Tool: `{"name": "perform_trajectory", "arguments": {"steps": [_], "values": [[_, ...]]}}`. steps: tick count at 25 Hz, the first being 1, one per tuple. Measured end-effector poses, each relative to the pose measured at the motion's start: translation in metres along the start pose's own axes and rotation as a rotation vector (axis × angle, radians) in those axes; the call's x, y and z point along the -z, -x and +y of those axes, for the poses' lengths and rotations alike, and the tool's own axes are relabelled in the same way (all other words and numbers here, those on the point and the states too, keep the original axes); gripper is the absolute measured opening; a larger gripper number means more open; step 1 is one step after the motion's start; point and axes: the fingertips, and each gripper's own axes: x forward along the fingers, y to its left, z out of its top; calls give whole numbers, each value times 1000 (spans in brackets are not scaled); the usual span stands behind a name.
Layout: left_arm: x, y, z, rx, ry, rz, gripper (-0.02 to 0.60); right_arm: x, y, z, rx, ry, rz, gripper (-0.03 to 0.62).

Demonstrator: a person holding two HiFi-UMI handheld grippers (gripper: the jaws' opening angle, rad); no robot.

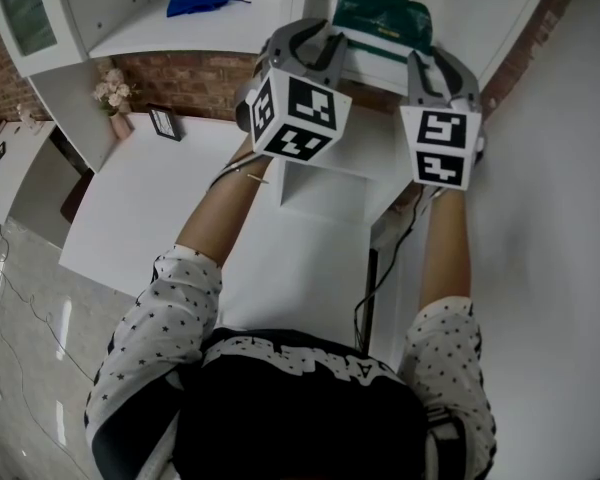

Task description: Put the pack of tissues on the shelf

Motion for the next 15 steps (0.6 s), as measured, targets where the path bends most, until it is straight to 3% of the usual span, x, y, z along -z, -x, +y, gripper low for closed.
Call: {"name": "perform_trajectory", "arguments": {"steps": [7, 15], "values": [[7, 12, -7, 4, 11, -12, 130, -7, 19, -1, 17, -65, -74, 121], [4, 32, -9, 23, 87, -36, 130, -12, 43, 6, -3, -171, -134, 100]]}}
